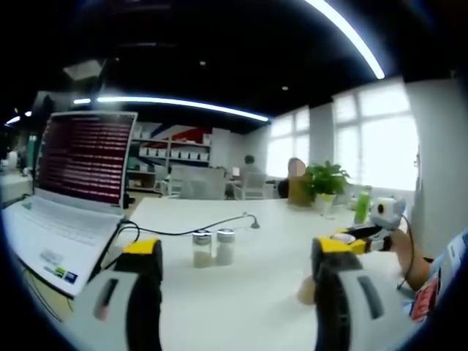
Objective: Rotate the seasoning bottle until the label or dispensing opening points toward the visible target arrow and the bottle remains upright within the marked orientation range
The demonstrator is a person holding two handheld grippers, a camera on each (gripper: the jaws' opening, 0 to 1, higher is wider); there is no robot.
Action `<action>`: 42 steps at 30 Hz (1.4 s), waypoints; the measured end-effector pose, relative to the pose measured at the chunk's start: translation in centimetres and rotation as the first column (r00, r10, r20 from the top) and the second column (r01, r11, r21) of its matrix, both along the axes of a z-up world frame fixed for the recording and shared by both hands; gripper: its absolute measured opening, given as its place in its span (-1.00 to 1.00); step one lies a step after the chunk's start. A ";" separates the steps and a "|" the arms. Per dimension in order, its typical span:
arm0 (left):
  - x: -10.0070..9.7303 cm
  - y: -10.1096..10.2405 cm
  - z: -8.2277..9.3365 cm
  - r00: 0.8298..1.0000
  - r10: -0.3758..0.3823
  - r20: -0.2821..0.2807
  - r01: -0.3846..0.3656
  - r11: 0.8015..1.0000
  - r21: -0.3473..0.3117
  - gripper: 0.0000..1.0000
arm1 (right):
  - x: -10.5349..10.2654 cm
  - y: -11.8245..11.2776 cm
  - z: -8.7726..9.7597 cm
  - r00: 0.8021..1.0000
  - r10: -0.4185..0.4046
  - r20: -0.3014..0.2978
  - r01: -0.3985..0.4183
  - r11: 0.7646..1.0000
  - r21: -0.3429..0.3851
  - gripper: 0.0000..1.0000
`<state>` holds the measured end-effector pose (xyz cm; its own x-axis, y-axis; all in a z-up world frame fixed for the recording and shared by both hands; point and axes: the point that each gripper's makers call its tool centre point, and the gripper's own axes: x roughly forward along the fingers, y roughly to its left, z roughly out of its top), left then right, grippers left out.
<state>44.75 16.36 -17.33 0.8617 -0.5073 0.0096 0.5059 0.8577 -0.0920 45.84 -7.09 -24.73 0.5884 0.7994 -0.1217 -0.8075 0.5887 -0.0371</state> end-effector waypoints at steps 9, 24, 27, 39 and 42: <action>0.1 0.0 0.0 1.000 0.001 -0.001 -0.001 1.000 0.002 0.78 | 0.1 -0.1 -0.1 0.999 -0.031 0.010 0.031 1.000 0.002 -0.23; -0.1 0.0 0.3 1.000 0.013 0.029 -0.014 1.000 0.009 0.90 | -0.1 -0.3 -0.3 0.995 -0.093 0.021 0.092 0.994 0.055 -0.23; -0.1 0.1 0.4 0.999 0.017 0.032 -0.017 1.000 0.007 0.91 | -0.2 -0.3 -0.3 0.993 -0.113 0.027 0.111 0.992 0.061 -0.23; -0.2 0.0 0.7 0.998 0.016 0.062 -0.018 0.999 0.031 0.93 | -0.1 -0.4 -0.3 0.987 -0.160 0.031 0.158 0.985 0.073 -0.23; -0.2 -0.2 0.7 0.998 0.015 0.067 -0.018 0.999 0.041 0.94 | -0.1 -0.4 -0.4 0.982 -0.183 0.035 0.180 0.980 0.084 -0.23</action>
<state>44.52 16.18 -16.62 0.8683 -0.4939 0.0462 0.4952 0.8685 -0.0230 45.72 -7.53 -25.10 0.7279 0.6849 -0.0335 -0.6856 0.7278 -0.0152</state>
